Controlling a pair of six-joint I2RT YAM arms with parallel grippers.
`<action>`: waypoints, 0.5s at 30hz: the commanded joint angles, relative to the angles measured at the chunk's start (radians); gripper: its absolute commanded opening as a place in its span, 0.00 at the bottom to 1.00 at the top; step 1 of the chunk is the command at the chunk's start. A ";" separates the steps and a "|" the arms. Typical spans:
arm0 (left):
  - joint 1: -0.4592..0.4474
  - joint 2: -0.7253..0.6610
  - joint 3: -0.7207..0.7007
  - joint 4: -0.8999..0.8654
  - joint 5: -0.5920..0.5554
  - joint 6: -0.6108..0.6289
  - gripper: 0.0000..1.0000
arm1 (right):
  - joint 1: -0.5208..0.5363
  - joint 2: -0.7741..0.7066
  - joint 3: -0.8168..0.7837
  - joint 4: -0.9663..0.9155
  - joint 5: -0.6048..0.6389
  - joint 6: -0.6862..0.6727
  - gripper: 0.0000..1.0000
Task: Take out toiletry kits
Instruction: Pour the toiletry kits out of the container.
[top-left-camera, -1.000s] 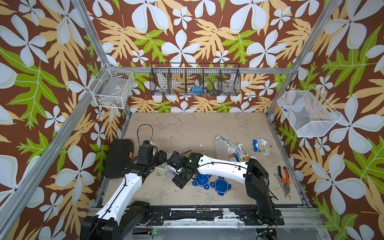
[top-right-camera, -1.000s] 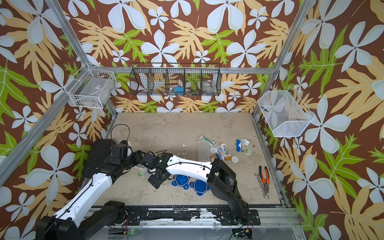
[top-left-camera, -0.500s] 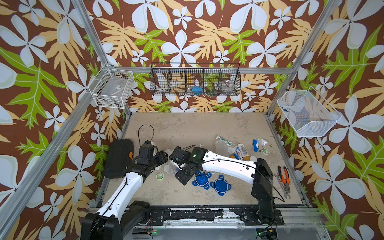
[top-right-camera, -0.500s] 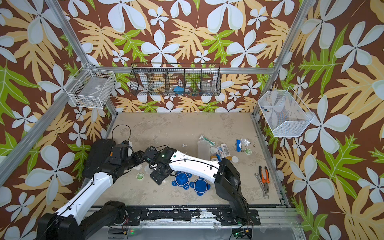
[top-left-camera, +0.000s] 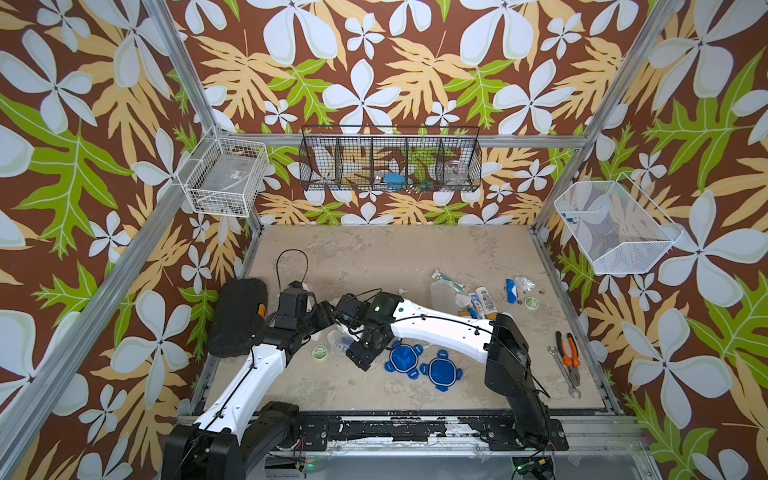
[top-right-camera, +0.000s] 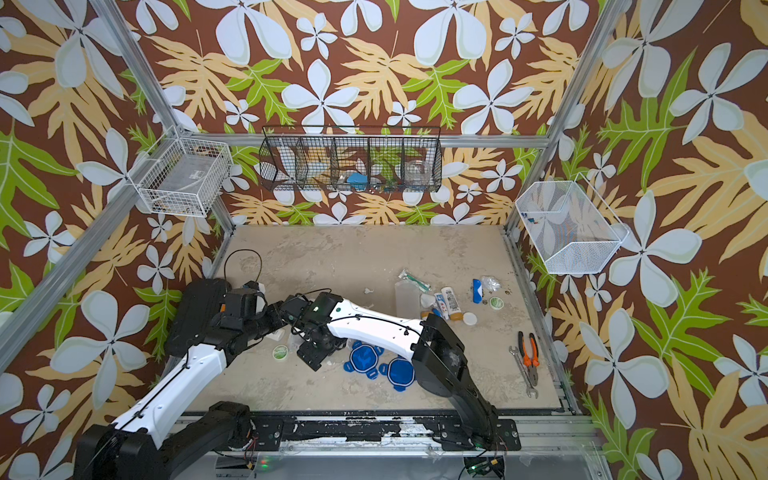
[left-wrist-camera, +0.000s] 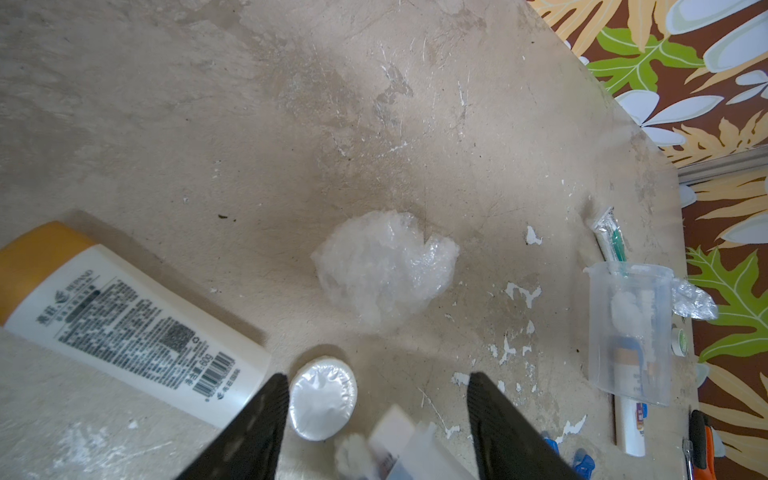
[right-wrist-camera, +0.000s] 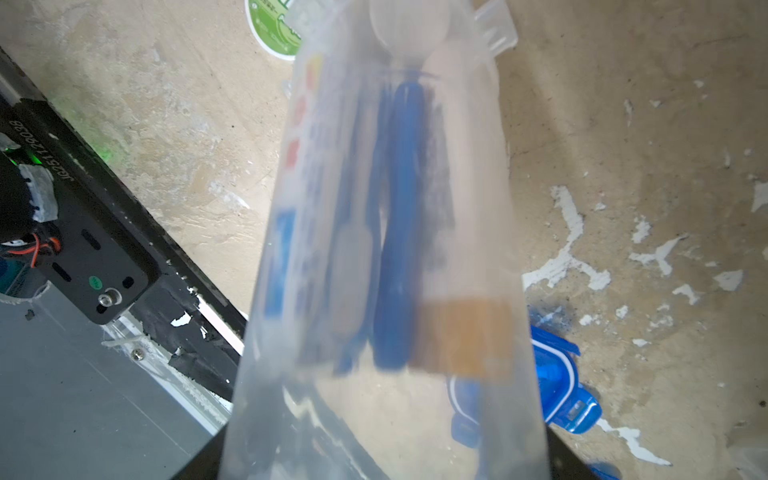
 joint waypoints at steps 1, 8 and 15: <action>0.001 -0.004 -0.002 0.015 0.006 -0.002 0.70 | -0.001 -0.029 -0.002 -0.052 0.003 -0.004 0.60; 0.001 -0.004 -0.004 0.018 0.007 0.000 0.70 | -0.001 -0.060 -0.030 -0.062 0.009 0.002 0.59; 0.002 -0.005 -0.005 0.019 0.003 -0.002 0.71 | -0.001 -0.150 -0.084 -0.054 0.020 0.009 0.59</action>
